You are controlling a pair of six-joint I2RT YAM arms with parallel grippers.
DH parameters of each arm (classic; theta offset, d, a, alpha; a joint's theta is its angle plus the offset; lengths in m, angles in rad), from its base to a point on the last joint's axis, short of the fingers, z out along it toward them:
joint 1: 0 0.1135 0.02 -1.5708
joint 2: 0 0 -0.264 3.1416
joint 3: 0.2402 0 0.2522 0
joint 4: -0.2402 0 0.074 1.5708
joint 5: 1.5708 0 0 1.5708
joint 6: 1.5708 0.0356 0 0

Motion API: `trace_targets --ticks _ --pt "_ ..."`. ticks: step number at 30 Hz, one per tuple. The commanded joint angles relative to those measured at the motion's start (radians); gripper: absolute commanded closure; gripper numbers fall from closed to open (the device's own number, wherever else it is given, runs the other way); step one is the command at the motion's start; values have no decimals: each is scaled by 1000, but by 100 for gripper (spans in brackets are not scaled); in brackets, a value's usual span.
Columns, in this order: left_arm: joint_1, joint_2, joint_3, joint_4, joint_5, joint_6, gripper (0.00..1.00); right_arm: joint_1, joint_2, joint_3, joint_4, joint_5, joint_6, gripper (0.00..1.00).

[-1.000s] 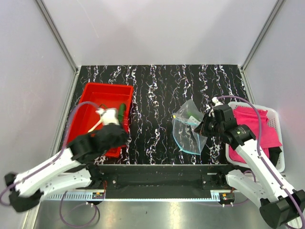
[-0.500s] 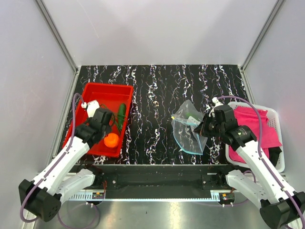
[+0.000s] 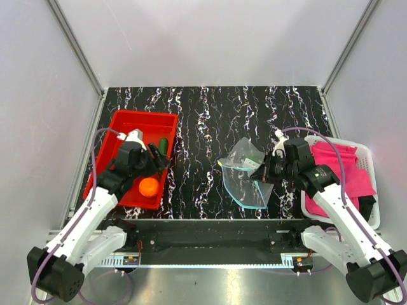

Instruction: Open the zip-top bag and remove the fake food

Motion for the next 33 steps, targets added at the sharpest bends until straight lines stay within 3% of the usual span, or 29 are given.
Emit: trace_targets --ticks 1,6,8,11,17,23,25,27,29,33 --pt "-127 -107 -43 330 315 -69 37 11 7 28 104 -179 41 100" --pt "-466 -94 -24 422 158 -158 42 25 30 34 185 -252 105 100" --pt "-612 -51 -6 436 33 -171 44 33 35 34 204 -263 127 100" --pt "-743 61 55 453 -60 -171 49 45 38 22 256 -299 168 100" --pt "-839 354 245 342 -155 -155 62 57 33 7 302 -317 225 100" --pt "-897 429 351 337 -267 -128 78 61 13 -13 302 -309 240 100" --pt "-911 402 362 338 -285 -109 77 61 10 -22 302 -305 237 100" --pt "-914 370 367 315 -275 -103 71 61 13 -33 301 -302 229 100" --pt "-919 342 361 299 -259 -99 55 61 22 -36 301 -303 223 100" --pt "-923 275 319 308 -192 -77 44 62 35 -31 299 -297 208 100"
